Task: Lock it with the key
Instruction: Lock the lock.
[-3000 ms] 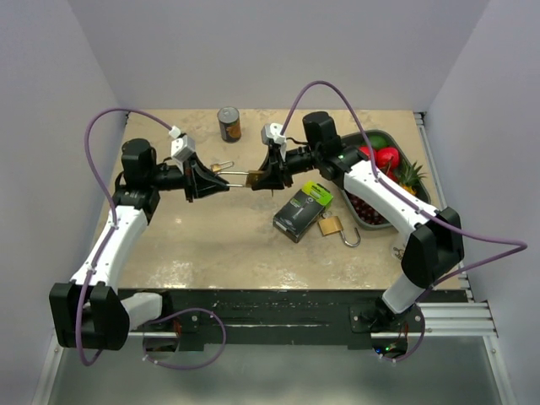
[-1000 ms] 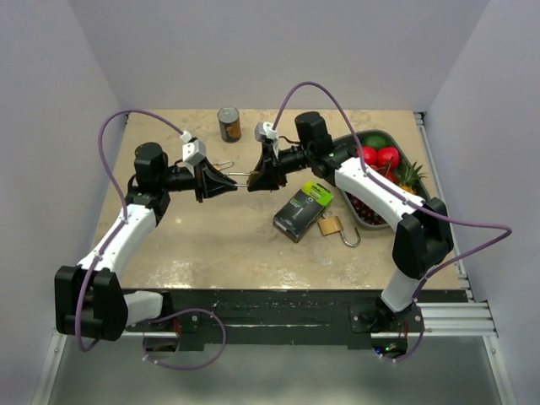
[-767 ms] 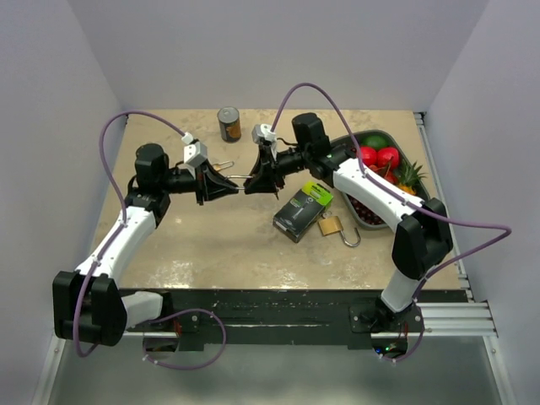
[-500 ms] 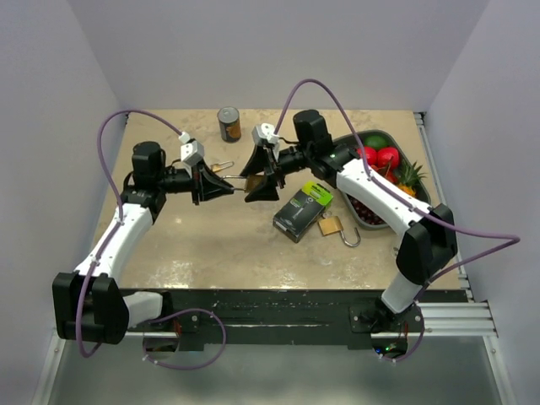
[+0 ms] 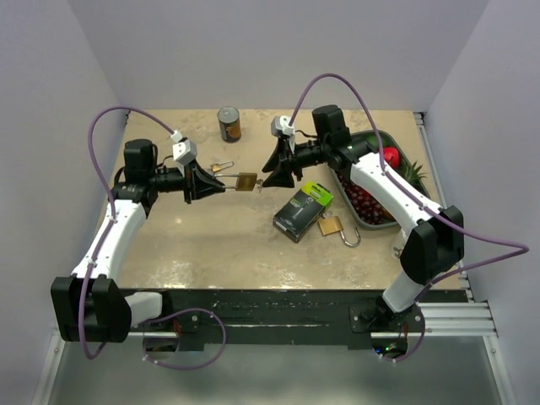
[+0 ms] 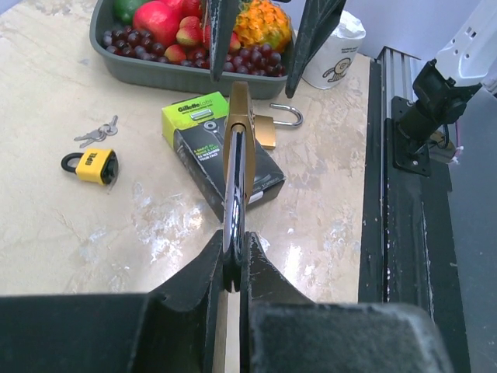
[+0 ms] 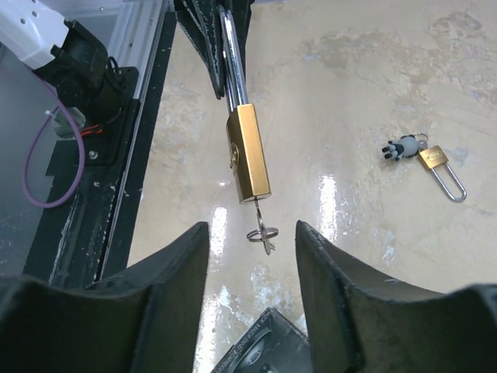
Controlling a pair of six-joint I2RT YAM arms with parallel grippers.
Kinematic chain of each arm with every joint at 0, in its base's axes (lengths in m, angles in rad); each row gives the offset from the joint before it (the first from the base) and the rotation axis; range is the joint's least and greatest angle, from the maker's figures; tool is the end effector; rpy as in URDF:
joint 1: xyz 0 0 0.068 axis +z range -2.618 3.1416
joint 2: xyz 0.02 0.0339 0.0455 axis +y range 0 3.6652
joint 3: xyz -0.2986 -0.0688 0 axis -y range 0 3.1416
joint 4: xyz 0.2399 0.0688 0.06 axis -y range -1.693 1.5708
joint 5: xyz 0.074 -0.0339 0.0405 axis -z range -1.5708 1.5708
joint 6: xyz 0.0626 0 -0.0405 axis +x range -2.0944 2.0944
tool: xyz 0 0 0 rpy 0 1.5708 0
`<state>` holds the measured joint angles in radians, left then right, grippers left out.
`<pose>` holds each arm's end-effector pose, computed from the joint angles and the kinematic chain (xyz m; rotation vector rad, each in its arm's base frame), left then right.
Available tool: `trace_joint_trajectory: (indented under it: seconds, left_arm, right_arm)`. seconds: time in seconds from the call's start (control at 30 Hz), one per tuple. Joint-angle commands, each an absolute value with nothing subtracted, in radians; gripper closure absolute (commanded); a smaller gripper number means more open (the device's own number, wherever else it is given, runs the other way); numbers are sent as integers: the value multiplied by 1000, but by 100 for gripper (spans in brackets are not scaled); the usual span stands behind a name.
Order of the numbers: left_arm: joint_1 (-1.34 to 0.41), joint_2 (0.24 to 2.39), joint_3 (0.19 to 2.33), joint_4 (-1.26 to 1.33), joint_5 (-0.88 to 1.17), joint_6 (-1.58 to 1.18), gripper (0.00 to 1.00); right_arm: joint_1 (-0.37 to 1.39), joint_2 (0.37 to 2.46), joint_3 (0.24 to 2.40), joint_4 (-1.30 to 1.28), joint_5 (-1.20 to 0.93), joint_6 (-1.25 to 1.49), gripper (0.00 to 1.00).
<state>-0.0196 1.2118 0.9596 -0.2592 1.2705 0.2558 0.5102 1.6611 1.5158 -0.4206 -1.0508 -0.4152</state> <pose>0.2418 -0.0646 0.3460 0.9639 1.5893 -1.1316 0.3066 0.2338 0.3792 -1.4060 1.4468 1.1633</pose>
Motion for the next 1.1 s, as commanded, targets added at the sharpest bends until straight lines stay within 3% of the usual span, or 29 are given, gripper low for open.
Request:
trace_joint_trajectory:
  seconds: [0.0,0.23,0.53,0.67,0.8,1.07]
  left_arm:
    - [-9,1196,1025,-238,1335,318,100]
    - [-9,1197,1023,-244,1347,318,100]
    - [-9,1193,1020,-253,1351,321,100]
    - [-9,1190,1020,-259,1351,327,100]
    - [-5,1193,1026,-261,1347,327,100]
    - [100,1229,1046,-229,1376,307,100]
  right_arm:
    - [512,1637,1520,-408,-1028,-420,51]
    - [520,1681,1529,-399,-1026,-406,50]
    - [543,1703,1520,-380,-1028,-411,61]
    - [545,1704,1516,-374,-1026,-410,76]
    - [543,1704,1517,-420,-1028,-445,99]
    - [512,1681,1473,-505,-986,-508,100]
